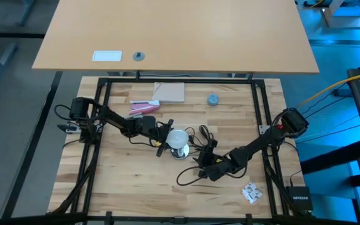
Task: Screw lightbulb
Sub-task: Insert the white lightbulb into the desk lamp
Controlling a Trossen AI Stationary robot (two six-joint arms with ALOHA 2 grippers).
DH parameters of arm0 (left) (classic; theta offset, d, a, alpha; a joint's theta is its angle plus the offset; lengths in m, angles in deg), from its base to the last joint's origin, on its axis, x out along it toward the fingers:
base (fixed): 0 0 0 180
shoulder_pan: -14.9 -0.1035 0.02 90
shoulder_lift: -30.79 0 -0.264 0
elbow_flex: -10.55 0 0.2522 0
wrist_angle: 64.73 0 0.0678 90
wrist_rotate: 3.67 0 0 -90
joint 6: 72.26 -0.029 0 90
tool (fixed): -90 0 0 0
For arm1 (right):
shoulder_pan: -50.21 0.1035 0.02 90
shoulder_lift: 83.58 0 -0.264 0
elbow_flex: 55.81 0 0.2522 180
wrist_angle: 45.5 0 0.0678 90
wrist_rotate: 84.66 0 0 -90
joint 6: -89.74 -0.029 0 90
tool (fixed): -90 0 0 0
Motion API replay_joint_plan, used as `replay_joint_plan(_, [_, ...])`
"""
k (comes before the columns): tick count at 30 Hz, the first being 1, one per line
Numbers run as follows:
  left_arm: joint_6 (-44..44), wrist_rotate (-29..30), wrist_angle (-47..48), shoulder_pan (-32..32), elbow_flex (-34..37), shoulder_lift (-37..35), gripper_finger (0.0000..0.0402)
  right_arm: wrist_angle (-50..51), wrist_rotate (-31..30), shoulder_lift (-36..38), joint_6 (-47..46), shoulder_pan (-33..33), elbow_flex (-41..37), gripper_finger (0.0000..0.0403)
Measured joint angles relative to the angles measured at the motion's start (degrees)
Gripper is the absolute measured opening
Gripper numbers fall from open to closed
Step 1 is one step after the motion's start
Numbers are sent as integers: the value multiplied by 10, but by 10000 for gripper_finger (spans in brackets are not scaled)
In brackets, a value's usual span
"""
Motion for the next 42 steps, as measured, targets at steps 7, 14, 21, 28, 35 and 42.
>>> replay_joint_plan(7, [9, 2, -1, 0, 0, 0, 164, 3, -4, 0, 0, 0, 0, 198])
replay_joint_plan(14, [46, 25, -3, 0, 0, -1, 164, 30, -28, 0, -40, -24, 0, 198])
replay_joint_plan(21, [75, 35, -3, 0, 0, -1, 164, 29, 25, -34, -60, -77, 0, 198])
replay_joint_plan(28, [77, 62, -4, 0, 0, -2, 164, -57, 62, -88, -60, -90, 0, 198])
replay_joint_plan(35, [95, 97, -5, 1, -1, -2, 164, -78, 67, -96, -60, -87, 15, 198])
replay_joint_plan(42, [97, 136, 12, 1, -2, -3, 164, -72, 80, -96, -55, -86, 45, 198])
